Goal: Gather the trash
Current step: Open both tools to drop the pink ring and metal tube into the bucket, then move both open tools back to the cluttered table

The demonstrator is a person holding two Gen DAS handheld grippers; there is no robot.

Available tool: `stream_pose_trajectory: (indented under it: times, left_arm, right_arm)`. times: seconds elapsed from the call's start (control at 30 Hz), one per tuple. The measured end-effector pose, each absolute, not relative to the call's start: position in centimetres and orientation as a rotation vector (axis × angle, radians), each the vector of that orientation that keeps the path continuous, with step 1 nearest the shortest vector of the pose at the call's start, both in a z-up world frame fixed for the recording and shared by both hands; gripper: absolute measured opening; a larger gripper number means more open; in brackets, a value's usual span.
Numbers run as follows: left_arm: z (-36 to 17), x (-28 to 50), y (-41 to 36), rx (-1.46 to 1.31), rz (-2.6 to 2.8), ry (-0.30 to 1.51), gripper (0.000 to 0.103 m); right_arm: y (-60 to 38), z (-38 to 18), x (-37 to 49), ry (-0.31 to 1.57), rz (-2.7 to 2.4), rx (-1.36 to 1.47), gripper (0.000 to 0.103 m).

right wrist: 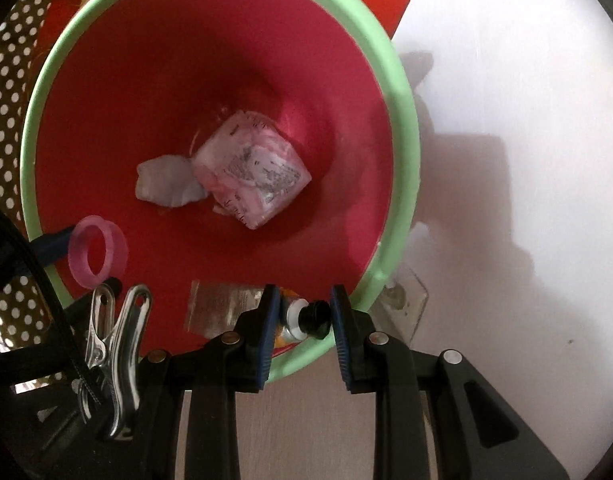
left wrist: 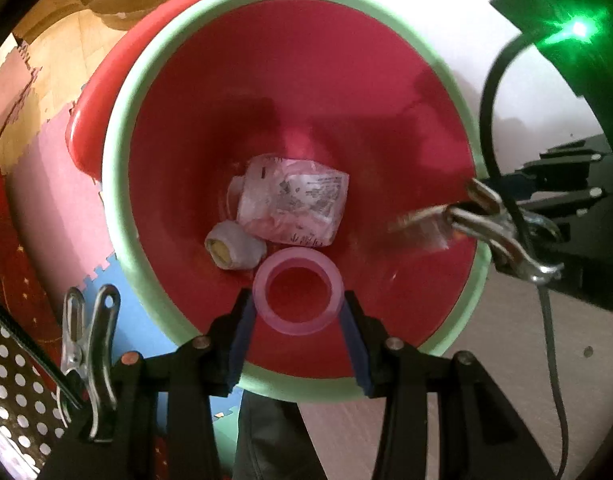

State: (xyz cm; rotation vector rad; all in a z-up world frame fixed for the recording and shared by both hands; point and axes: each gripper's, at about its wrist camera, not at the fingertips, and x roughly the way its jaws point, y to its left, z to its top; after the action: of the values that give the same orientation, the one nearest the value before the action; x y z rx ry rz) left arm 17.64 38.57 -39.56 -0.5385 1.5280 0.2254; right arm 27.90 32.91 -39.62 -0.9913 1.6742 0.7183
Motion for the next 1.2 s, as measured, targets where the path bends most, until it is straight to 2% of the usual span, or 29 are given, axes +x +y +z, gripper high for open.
stream_pose_trajectory:
  times: [0.1, 0.23, 0.3, 0.37, 0.4, 0.43, 0.47, 0.53, 0.7, 1.0, 1.2]
  left_arm:
    - [-39.6, 17.7, 38.6, -0.544, 0.219, 1.523, 0.045]
    - [-39.1, 17.7, 38.7, -0.552, 0.208, 1.514, 0.053]
    - [-38.7, 17.8, 38.9, -0.559, 0.206, 1.503, 0.060]
    - [-38.3, 17.9, 39.0, -0.564, 0.198, 1.490, 0.072]
    - [-38.1, 17.9, 39.1, -0.565, 0.197, 1.490, 0.075]
    - [-37.8, 18.0, 39.2, -0.574, 0.192, 1.491, 0.077]
    - [-37.6, 18.0, 39.3, -0.587, 0.185, 1.490, 0.078]
    - [-36.8, 18.0, 39.5, -0.600, 0.181, 1.487, 0.079]
    - [-33.1, 17.9, 40.6, -0.584, 0.170, 1.449, 0.080]
    - [-24.5, 17.8, 43.1, -0.525, 0.190, 1.358, 0.082]
    - [-20.0, 17.8, 43.8, -0.521, 0.220, 1.308, 0.082]
  right_arm:
    - [33.1, -40.0, 27.2, 1.667, 0.737, -1.036, 0.026]
    - [33.3, -40.2, 26.3, 1.637, 0.774, -1.111, 0.026]
    - [33.3, -40.2, 26.3, 1.646, 0.788, -1.103, 0.031]
    - [33.3, -40.2, 26.6, 1.654, 0.798, -1.084, 0.041]
    - [33.2, -40.2, 26.6, 1.656, 0.803, -1.072, 0.044]
    - [33.3, -40.0, 26.6, 1.654, 0.810, -1.061, 0.051]
    - [33.3, -39.8, 26.6, 1.647, 0.818, -1.052, 0.058]
    - [33.3, -39.1, 26.6, 1.633, 0.832, -1.036, 0.064]
    - [33.5, -36.3, 26.9, 1.602, 0.871, -0.942, 0.065]
    - [34.6, -25.7, 29.1, 1.423, 0.937, -0.758, 0.067]
    - [32.9, -17.0, 29.9, 1.139, 0.835, -0.572, 0.068]
